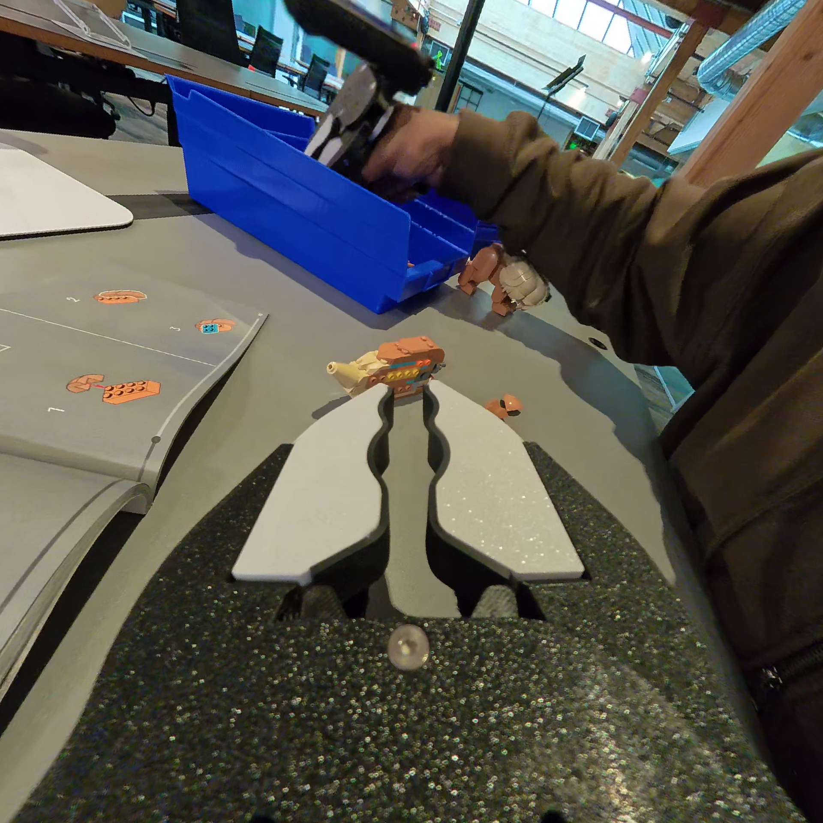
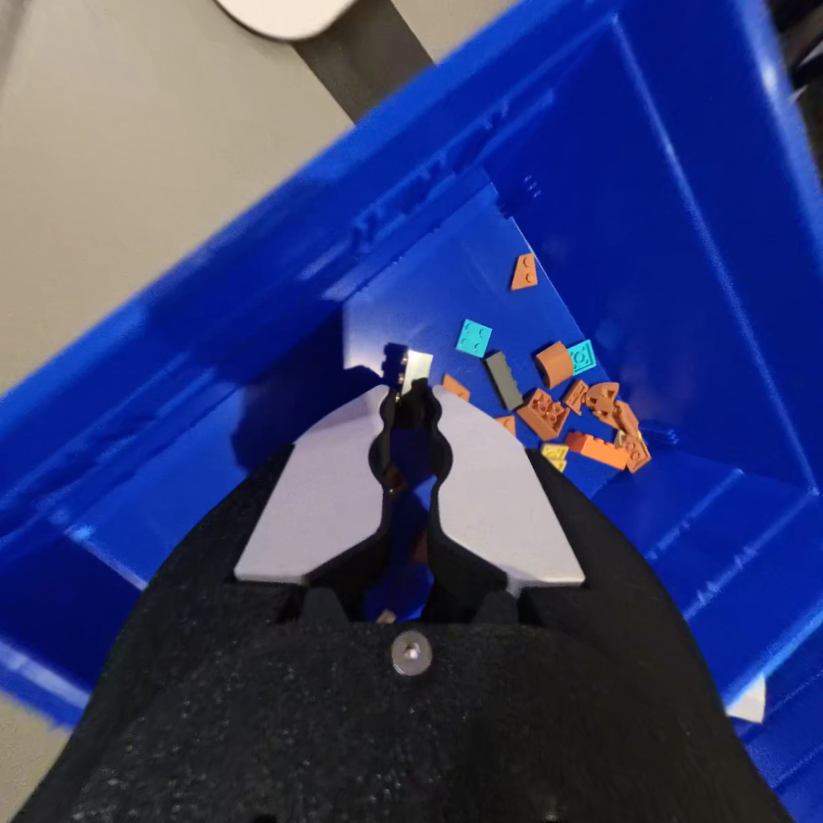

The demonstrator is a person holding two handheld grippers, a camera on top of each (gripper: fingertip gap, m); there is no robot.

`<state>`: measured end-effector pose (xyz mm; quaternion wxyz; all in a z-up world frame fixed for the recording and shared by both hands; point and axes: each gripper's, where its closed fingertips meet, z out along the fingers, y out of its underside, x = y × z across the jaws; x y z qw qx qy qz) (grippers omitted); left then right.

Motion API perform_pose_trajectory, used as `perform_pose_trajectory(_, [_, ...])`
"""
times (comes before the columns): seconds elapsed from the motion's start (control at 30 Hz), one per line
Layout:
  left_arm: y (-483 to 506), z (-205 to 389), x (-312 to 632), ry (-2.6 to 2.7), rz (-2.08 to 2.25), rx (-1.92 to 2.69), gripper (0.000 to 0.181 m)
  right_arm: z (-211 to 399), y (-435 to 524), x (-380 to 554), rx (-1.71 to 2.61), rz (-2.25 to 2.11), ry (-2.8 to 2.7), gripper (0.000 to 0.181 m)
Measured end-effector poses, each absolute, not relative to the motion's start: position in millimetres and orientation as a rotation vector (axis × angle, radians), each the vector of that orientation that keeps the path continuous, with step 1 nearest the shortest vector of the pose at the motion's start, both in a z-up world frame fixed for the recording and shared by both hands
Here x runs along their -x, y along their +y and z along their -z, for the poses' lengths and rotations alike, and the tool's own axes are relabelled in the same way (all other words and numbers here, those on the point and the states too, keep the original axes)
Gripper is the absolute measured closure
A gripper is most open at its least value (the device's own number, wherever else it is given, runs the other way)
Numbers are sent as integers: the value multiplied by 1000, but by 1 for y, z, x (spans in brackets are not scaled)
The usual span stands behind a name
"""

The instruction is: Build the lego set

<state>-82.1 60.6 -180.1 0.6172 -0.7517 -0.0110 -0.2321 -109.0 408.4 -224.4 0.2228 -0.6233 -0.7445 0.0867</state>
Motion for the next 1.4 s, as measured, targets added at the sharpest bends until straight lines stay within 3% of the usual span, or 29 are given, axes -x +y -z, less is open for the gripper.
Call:
perform_pose_trajectory(0.3, [61, 181, 81, -22, 531, 1738, 169, 151, 244, 31, 1322, -665, -2191, 169])
perform_pose_trajectory(0.63, [61, 181, 81, -15, 520, 1740, 169, 241, 103, -15, 1092, -636, -2568, 169])
perform_pose_trajectory(0.93, [61, 181, 81, -19, 528, 1740, 169, 264, 107, -16, 1082, -532, -2556, 164])
perform_pose_trajectory(1.13, [61, 181, 84, -34, 538, 1731, 169, 226, 125, -13, 1130, -726, -2464, 151])
perform_pose_trajectory(1.3, [62, 181, 84, -32, 538, 1732, 169, 152, 210, 7, 1191, -771, -2246, 155])
perform_pose_trajectory(1.4, [62, 182, 83, -26, 534, 1738, 169, 148, 290, 40, 1292, -589, -2195, 155])
